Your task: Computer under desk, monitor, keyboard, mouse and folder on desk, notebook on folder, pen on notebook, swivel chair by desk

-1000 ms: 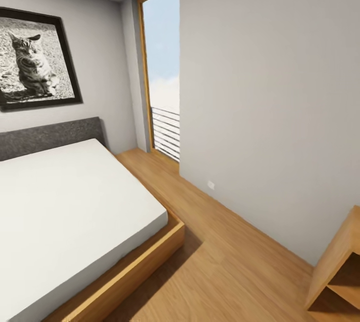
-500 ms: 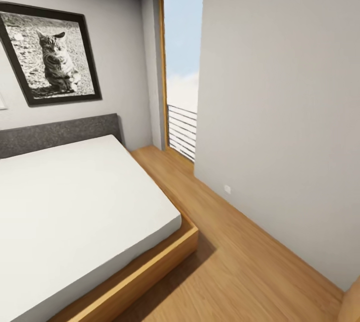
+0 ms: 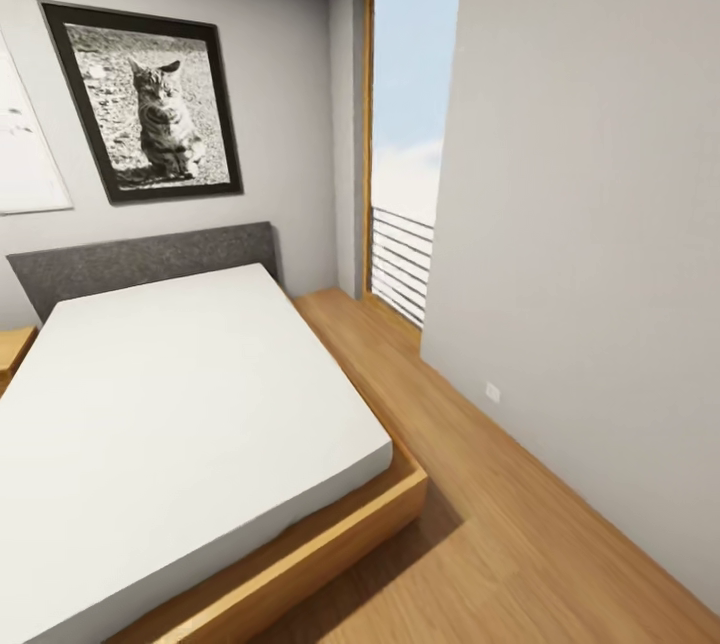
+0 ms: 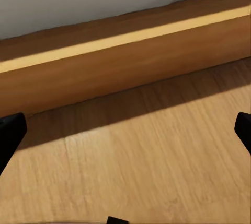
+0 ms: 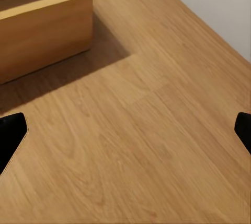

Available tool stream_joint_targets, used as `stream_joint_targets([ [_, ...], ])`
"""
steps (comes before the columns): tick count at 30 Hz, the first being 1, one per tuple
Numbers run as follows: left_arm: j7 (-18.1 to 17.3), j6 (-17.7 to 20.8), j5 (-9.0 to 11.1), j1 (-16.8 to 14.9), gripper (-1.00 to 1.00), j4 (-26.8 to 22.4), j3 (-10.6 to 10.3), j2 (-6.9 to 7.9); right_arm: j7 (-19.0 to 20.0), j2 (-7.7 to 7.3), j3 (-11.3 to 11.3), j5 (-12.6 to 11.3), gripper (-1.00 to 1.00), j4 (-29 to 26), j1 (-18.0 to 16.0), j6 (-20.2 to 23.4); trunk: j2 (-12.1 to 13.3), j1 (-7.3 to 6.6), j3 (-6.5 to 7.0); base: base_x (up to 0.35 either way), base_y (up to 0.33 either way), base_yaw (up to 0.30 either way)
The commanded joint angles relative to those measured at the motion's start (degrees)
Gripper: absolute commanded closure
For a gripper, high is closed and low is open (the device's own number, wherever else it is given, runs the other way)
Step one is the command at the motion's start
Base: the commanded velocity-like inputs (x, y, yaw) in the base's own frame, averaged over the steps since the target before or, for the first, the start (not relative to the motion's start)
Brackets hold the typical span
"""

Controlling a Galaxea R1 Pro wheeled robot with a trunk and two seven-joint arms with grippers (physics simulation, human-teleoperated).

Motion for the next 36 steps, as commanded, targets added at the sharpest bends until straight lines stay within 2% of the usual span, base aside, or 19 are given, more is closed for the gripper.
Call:
stream_joint_targets([
  [1,0.0,-0.1,0.0,0.0,-1.0,0.0,0.2,-0.01,-0.6,0.03,0.0,0.6,-1.0,0.0,0.0,-0.1,0.0,0.01,-0.07,0.015,-0.001,0.275],
  [9,0.0,-0.1,0.0,0.0,-1.0,0.0,0.2,0.0,-5.3,0.39,0.3,0.6,-1.0,0.2,0.0,-0.6,0.0,0.01,-0.09,0.003,0.0,0.286],
  [29,0.0,-0.1,0.0,0.0,-1.0,0.1,0.2,0.0,-5.7,0.34,0.5,0.7,-1.0,0.2,0.0,-0.7,0.0,0.01,-0.09,0.0,0.003,0.291],
  [36,0.0,-0.1,0.0,0.0,-1.0,0.1,0.2,0.0,-5.7,0.27,0.5,1.0,-1.0,0.2,-0.1,-0.6,0.0,0.01,-0.09,0.0,0.225,0.291],
])
